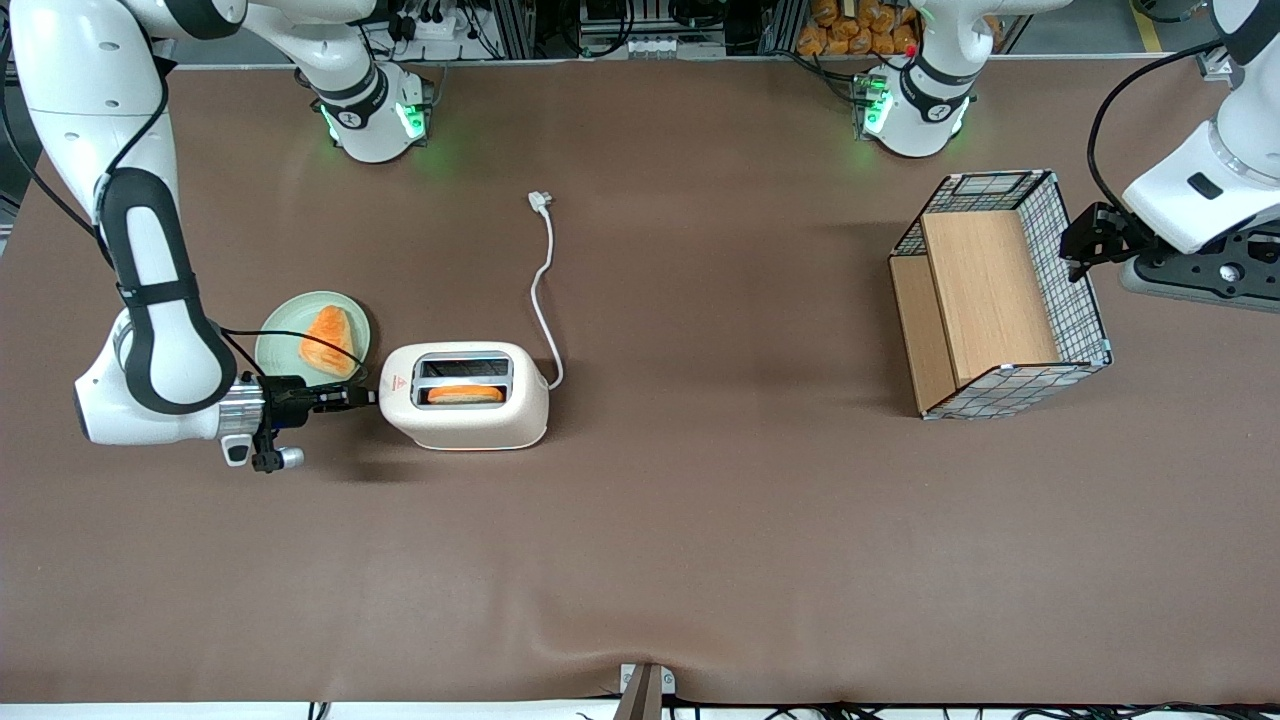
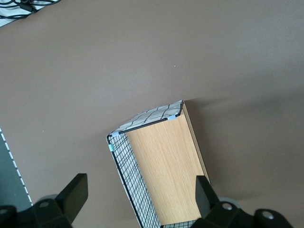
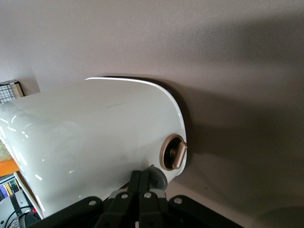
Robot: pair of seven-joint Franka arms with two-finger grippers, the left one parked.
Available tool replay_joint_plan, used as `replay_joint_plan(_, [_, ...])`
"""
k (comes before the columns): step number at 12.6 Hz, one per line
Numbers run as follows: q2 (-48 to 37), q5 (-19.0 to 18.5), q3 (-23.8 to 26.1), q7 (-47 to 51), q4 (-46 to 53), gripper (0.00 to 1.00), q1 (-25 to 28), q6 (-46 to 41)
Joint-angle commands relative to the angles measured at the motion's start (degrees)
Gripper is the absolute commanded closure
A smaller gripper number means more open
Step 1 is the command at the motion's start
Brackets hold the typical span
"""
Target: Press toaster button with right arm
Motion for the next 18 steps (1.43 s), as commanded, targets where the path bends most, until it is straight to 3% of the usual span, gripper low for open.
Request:
replay_joint_plan(1, [2.2, 0.6, 0.1, -1.8, 0.1, 1.0, 0.2, 2.2])
replay_joint_plan(4, [2.5, 0.6, 0.1, -1.3, 0.4, 1.0, 0.1, 2.0])
replay_joint_plan(5, [2.4, 0.6, 0.1, -0.8, 0.7, 0.95, 0.2, 1.6])
replay_joint_plan(6, [2.3, 0.5, 0.1, 0.5, 1.6, 0.63, 0.1, 0.9])
replay_joint_plan(8, [1.9, -0.3, 0.0, 7.1, 4.4, 0.55, 0.5, -2.5])
replay_joint_plan(9, [1.6, -1.7, -0.3, 10.1, 6.5, 0.52, 0.5, -5.8])
replay_joint_plan(12, [1.4, -10.5, -0.3, 17.5, 14.5, 0.47, 0.0, -14.1])
replay_joint_plan(18, [-4.6, -20.2, -0.8, 19.1, 19.5, 0.34, -0.6, -20.3])
